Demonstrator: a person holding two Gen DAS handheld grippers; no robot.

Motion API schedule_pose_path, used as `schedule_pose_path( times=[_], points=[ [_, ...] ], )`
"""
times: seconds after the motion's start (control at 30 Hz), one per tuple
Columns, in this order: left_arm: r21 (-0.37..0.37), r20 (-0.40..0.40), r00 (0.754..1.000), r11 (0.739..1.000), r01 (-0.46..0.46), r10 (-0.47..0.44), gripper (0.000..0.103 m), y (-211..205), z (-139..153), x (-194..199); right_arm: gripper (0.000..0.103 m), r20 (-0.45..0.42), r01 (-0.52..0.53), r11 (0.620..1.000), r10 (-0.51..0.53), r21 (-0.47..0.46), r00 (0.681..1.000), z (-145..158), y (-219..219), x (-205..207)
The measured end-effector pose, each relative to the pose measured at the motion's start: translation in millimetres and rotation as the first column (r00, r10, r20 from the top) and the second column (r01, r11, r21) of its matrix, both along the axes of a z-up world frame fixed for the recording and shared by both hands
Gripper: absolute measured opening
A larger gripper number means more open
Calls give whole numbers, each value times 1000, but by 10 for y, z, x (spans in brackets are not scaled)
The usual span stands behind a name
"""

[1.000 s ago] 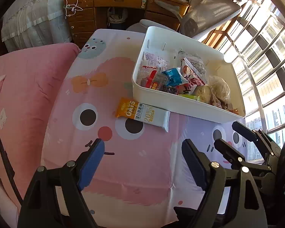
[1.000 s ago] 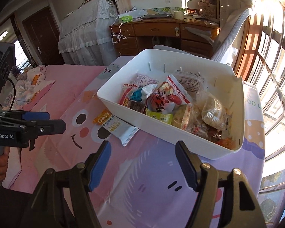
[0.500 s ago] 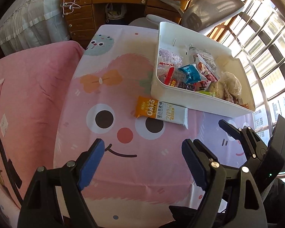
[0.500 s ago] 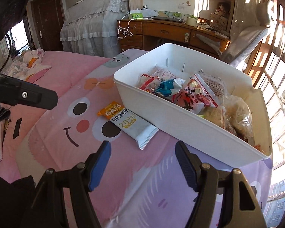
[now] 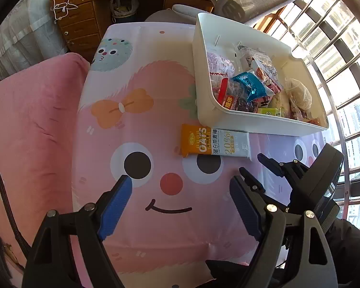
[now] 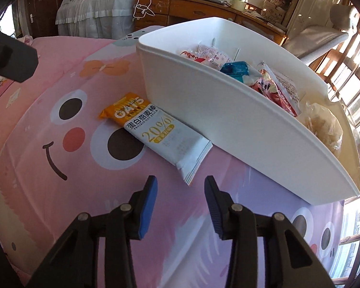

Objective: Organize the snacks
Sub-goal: 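Move the right gripper to the OATS bar and close on it, then lift the OATS bar with the right gripper into the basket and release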

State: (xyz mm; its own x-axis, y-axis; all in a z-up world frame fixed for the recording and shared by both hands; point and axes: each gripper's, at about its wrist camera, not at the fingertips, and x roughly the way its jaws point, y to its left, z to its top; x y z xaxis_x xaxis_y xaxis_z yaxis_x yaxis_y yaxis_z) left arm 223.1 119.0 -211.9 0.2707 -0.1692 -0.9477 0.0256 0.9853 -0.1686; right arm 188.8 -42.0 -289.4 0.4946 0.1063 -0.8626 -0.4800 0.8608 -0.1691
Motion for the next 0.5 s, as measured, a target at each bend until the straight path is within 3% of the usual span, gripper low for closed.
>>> schedule_pose_path(
  times=[0.2, 0.37, 0.5],
  points=[
    [-11, -19, 999, 999, 37, -38, 82, 59, -85, 79, 29, 26, 33, 999, -32, -39, 999, -19, 58, 25],
    [-23, -23, 999, 999, 40, -40, 82, 134, -107, 92, 14, 22, 47, 997, -46, -60, 999, -33, 111, 39],
    [-32, -19, 999, 999, 38, -39, 82, 188, -107, 89, 10, 19, 54, 995, -53, -82, 998, -35, 157, 59]
  ],
)
